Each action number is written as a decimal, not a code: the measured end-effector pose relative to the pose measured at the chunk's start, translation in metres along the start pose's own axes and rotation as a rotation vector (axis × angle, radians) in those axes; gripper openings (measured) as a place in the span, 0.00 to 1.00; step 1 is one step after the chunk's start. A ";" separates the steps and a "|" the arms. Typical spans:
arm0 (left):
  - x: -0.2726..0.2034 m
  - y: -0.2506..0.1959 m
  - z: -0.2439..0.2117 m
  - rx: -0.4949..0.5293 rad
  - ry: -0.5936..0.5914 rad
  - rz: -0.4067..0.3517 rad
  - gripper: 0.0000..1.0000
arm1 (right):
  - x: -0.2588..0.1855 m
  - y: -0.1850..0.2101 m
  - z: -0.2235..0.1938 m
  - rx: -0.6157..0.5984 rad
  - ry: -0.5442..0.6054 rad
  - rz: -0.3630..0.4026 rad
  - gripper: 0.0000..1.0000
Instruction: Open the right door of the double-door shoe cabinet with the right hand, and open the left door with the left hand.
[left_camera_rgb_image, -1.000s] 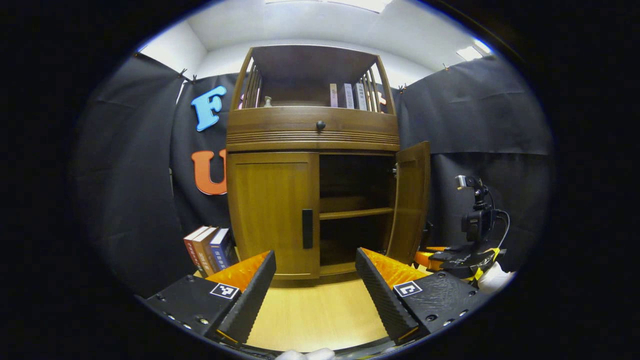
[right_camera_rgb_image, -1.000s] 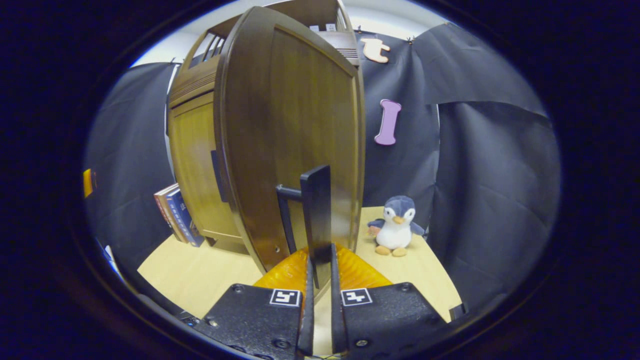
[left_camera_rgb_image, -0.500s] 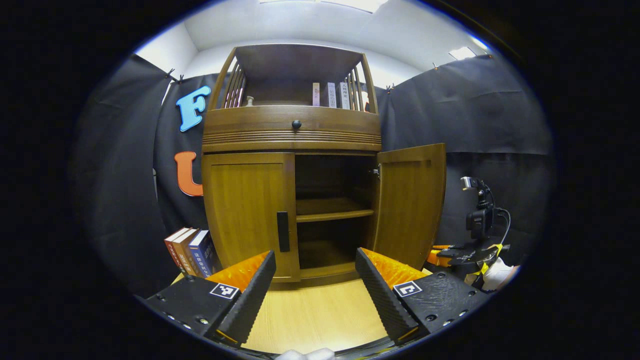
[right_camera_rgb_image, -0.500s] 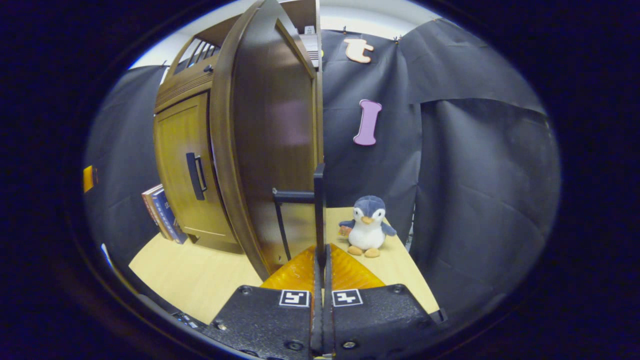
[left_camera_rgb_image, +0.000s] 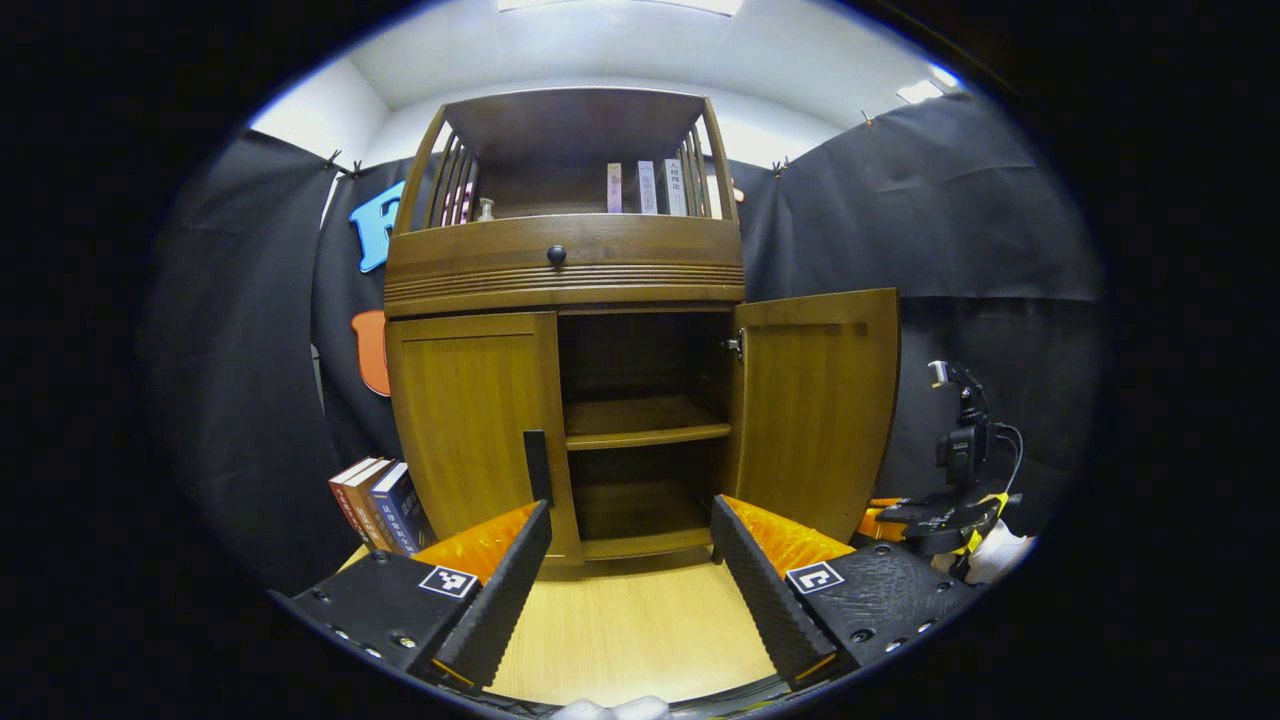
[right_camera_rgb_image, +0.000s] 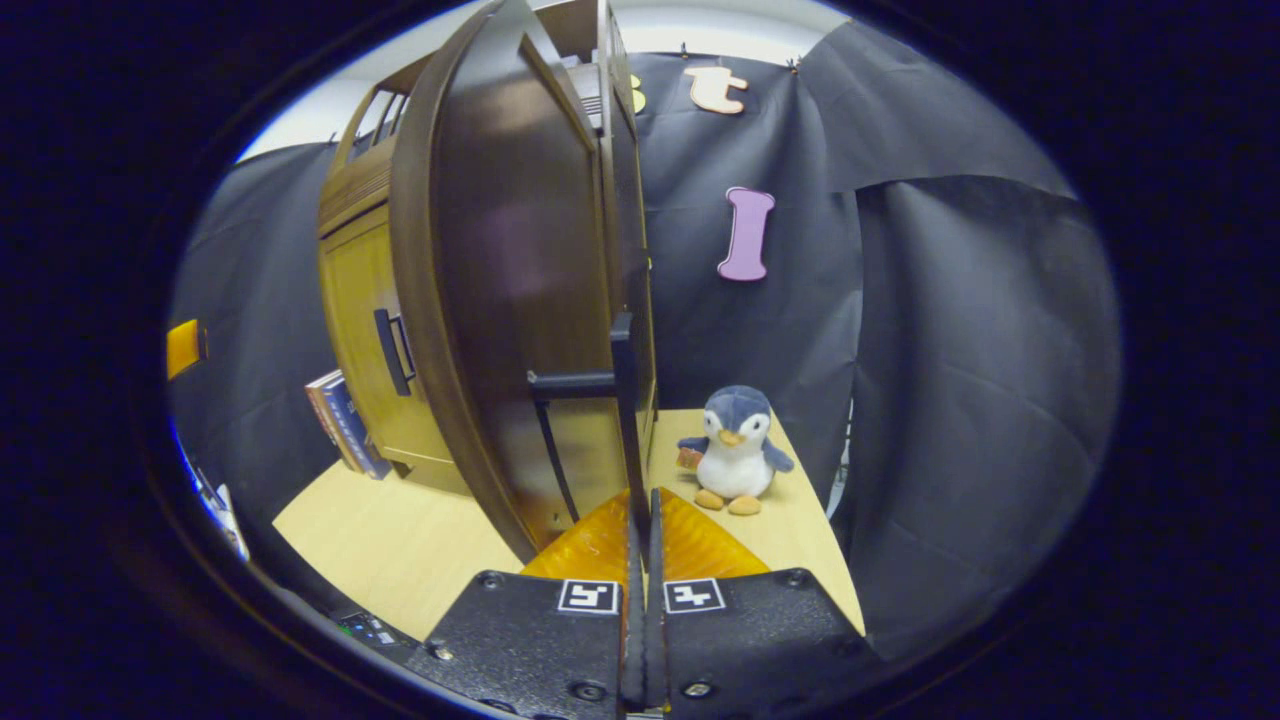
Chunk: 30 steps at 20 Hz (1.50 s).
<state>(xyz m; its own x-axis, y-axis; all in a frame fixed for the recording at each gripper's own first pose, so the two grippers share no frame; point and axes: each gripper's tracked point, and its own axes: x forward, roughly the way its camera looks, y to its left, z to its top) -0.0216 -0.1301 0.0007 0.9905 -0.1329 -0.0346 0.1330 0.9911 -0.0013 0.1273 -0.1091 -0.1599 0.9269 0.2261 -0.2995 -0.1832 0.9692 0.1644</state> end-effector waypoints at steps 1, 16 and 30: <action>0.000 -0.006 -0.001 -0.004 0.002 0.007 0.96 | 0.001 -0.004 0.001 -0.007 0.001 0.015 0.04; -0.023 -0.068 0.001 0.012 0.024 0.125 0.96 | 0.002 -0.012 0.003 -0.075 0.023 0.225 0.04; -0.021 -0.036 0.005 0.017 -0.016 0.070 0.96 | -0.075 -0.039 0.016 -0.049 -0.048 0.009 0.66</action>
<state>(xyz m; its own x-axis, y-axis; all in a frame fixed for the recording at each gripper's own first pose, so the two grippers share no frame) -0.0470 -0.1627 0.0064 0.9978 -0.0638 -0.0185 0.0641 0.9978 0.0176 0.0700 -0.1651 -0.1285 0.9395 0.2309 -0.2530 -0.2062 0.9710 0.1207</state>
